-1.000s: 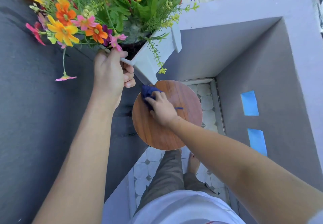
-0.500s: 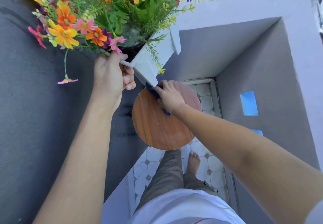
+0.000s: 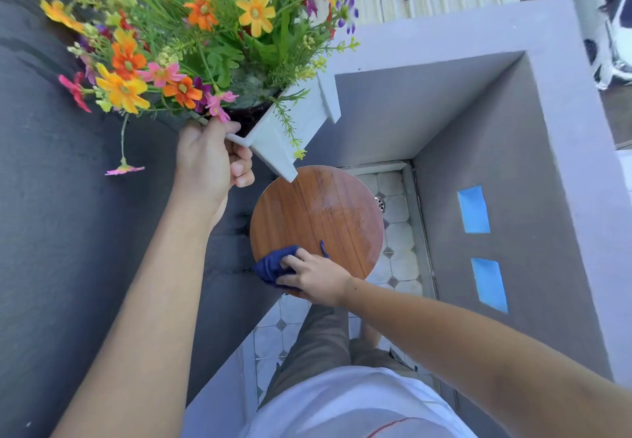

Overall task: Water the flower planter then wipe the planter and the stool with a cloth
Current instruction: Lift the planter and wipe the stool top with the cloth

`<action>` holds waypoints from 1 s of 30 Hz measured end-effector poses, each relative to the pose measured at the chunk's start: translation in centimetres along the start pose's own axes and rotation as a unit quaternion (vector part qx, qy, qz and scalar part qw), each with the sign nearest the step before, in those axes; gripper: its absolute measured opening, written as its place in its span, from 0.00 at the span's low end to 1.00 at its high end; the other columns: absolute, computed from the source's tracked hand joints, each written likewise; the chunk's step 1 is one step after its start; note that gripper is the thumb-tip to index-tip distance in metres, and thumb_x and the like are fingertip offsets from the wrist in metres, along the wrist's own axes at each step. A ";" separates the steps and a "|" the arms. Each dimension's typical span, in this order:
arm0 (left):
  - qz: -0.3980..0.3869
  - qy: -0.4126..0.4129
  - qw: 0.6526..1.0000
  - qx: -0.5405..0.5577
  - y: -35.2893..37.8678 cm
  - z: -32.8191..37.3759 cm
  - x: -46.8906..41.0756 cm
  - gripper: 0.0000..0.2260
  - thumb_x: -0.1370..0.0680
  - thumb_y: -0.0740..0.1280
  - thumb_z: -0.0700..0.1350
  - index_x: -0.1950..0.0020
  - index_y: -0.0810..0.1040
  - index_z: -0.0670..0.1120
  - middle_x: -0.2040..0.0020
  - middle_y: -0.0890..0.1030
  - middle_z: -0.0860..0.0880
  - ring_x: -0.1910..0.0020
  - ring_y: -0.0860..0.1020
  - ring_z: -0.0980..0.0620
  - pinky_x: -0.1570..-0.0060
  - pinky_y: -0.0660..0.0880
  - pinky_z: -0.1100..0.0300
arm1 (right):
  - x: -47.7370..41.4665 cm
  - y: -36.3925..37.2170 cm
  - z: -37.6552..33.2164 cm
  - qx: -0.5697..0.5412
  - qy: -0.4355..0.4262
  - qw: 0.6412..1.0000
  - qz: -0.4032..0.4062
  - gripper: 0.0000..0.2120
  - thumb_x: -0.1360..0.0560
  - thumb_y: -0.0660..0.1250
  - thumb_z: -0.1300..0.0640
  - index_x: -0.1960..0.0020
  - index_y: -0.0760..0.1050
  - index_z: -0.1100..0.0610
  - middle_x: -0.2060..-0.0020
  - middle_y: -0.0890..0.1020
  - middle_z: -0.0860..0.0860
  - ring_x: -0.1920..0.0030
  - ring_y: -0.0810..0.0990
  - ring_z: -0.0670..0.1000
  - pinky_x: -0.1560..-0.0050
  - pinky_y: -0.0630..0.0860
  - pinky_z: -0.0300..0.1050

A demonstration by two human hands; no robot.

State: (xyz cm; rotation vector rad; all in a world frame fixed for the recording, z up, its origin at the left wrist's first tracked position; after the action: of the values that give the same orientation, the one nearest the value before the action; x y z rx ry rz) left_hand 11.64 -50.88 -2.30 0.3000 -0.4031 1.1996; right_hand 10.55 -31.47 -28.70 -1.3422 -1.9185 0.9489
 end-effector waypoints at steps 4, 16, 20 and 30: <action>-0.002 -0.004 1.000 -0.009 0.2 -0.1 0.5 0.11 0.22 0.57 0.36 0.64 0.64 0.43 0.78 0.70 0.48 0.80 0.61 0.52 0.75 0.57 0.61 | 3.0 -2.6 2.6 0.014 0.056 0.998 0.000 0.24 0.28 0.72 0.59 0.33 0.77 0.51 0.38 0.75 0.57 0.42 0.73 0.61 0.51 0.79 0.54; 0.036 -0.009 0.999 -0.033 0.1 -5.1 5.9 0.09 0.21 0.56 0.36 0.60 0.67 0.43 0.71 0.68 0.43 0.79 0.63 0.52 0.76 0.59 0.62 | 9.2 -5.8 5.4 -0.061 0.315 0.942 0.098 0.23 0.27 0.69 0.65 0.33 0.79 0.53 0.35 0.74 0.59 0.37 0.70 0.63 0.47 0.77 0.56; 0.046 -0.029 0.998 -0.027 0.5 -8.2 8.0 0.09 0.21 0.57 0.37 0.61 0.66 0.42 0.70 0.68 0.43 0.80 0.63 0.52 0.76 0.59 0.60 | 13.0 -3.0 2.9 -0.061 0.254 0.965 0.033 0.21 0.26 0.71 0.63 0.34 0.80 0.52 0.35 0.74 0.57 0.37 0.71 0.61 0.45 0.78 0.60; 0.116 -0.083 0.990 -0.012 2.5 -16.7 12.3 0.03 0.21 0.58 0.37 0.52 0.70 0.38 0.71 0.71 0.42 0.83 0.64 0.52 0.78 0.61 0.62 | 20.4 -4.7 -0.5 -0.330 0.444 0.813 0.184 0.19 0.26 0.65 0.70 0.38 0.82 0.58 0.41 0.82 0.56 0.40 0.79 0.56 0.49 0.71 0.32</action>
State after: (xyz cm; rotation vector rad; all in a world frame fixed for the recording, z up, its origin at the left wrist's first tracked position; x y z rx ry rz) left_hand 15.41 -32.53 -11.59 0.3408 -0.6088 1.4004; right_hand 2.36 -13.08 -23.00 -2.0961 -1.2496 -0.3056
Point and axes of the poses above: each hand's wrist, its own x-axis away from the middle knuckle, its own y-axis out of the palm, z = x × y, the point moved 1 cm from there along -x, towards the middle knuckle
